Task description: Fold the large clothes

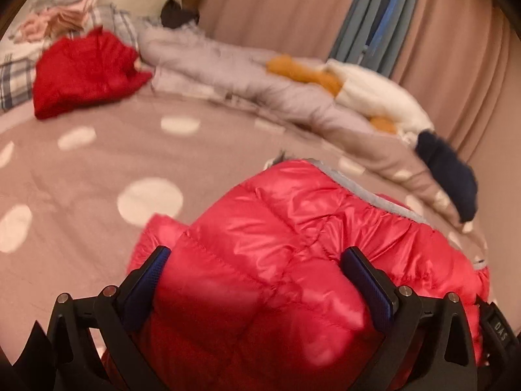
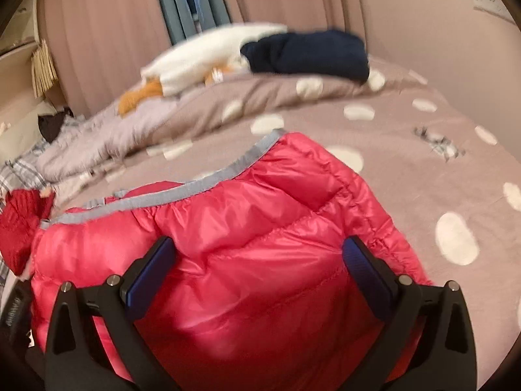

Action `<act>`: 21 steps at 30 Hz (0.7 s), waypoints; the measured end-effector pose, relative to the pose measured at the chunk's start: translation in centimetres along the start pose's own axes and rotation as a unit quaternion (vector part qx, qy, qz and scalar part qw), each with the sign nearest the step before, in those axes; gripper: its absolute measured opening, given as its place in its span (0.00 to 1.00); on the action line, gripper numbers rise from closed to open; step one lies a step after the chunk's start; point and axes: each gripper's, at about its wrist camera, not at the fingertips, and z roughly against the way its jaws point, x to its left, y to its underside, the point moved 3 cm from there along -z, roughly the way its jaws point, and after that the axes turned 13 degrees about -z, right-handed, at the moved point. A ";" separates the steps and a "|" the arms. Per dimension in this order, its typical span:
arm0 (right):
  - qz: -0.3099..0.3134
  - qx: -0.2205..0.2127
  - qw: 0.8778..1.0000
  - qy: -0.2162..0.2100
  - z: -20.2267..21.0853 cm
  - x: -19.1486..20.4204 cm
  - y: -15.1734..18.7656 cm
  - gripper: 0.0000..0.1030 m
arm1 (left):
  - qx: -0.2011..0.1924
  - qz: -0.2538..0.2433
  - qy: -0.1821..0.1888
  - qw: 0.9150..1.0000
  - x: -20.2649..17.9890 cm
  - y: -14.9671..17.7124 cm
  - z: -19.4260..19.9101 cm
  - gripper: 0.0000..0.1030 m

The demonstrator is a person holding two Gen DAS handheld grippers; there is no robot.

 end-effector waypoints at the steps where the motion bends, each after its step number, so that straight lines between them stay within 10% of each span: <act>1: 0.000 -0.009 1.000 -0.002 -0.3 -0.2 0.3 1.00 | -0.007 0.006 0.004 1.000 0.1 0.2 0.0 0.99; 21: 0.062 -0.045 0.997 -0.021 6.1 1.7 1.0 1.00 | -0.029 -0.008 -0.021 0.999 0.6 0.9 3.2 0.99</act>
